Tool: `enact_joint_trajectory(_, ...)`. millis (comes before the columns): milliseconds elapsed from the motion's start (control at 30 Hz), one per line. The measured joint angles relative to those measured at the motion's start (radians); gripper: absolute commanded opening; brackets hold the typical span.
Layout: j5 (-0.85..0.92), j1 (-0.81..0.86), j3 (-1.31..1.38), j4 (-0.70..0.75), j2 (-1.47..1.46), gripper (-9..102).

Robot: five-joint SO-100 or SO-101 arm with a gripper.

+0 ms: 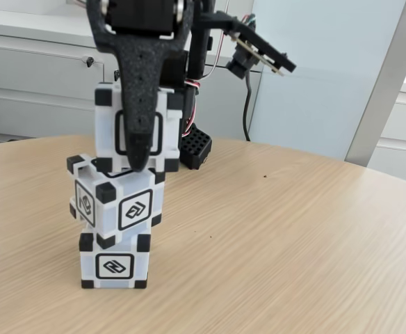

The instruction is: Stack cubes from left to right.

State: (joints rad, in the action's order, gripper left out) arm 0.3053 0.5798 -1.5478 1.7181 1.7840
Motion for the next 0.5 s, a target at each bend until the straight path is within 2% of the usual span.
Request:
enact_joint_trajectory(167, 0.02, 0.072, 0.0, 0.0, 0.0, 14)
enact_joint_trajectory(500, 0.034, 0.069, 0.0, 0.0, 0.0, 18)
